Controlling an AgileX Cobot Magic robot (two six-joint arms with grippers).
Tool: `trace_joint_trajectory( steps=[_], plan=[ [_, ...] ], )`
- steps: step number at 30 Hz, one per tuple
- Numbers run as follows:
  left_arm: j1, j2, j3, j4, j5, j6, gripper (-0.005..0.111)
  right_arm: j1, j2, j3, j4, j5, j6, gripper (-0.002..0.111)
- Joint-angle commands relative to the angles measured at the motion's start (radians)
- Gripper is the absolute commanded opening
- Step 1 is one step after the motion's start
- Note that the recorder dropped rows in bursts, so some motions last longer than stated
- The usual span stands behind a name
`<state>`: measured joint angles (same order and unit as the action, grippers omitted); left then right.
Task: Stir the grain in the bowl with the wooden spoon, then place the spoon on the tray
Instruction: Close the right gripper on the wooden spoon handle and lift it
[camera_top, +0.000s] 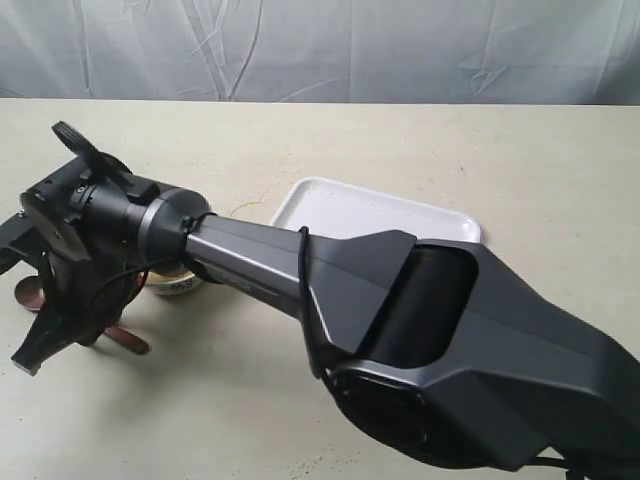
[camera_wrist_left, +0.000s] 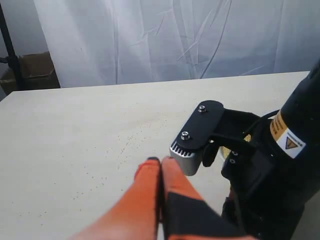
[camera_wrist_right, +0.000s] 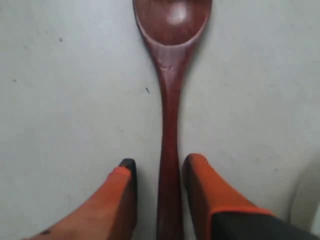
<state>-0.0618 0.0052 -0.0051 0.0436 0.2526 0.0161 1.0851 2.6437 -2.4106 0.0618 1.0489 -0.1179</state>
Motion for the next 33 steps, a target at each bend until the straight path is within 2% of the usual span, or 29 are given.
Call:
trace_joint_trajectory(
  steps=[1, 3, 8, 24, 33],
  plan=[
    [0.002, -0.005, 0.005, 0.002, -0.014, 0.0, 0.0, -0.003, 0.005, -0.006, -0.008, -0.008, -0.005, 0.034],
    [0.002, -0.005, 0.005, 0.002, -0.014, 0.0, 0.0, -0.003, 0.005, -0.006, -0.01, -0.016, -0.005, 0.03],
    [0.002, -0.005, 0.005, 0.002, -0.014, 0.0, 0.0, -0.003, 0.005, -0.006, -0.01, -0.017, -0.005, -0.001],
    [0.002, -0.005, 0.005, -0.001, -0.013, 0.0, 0.0, -0.003, -0.127, -0.009, -0.062, 0.052, 0.002, 0.0],
    [0.002, -0.005, 0.005, -0.001, -0.013, 0.0, 0.0, -0.003, -0.218, -0.009, -0.121, 0.16, 0.002, 0.0]
  ],
)
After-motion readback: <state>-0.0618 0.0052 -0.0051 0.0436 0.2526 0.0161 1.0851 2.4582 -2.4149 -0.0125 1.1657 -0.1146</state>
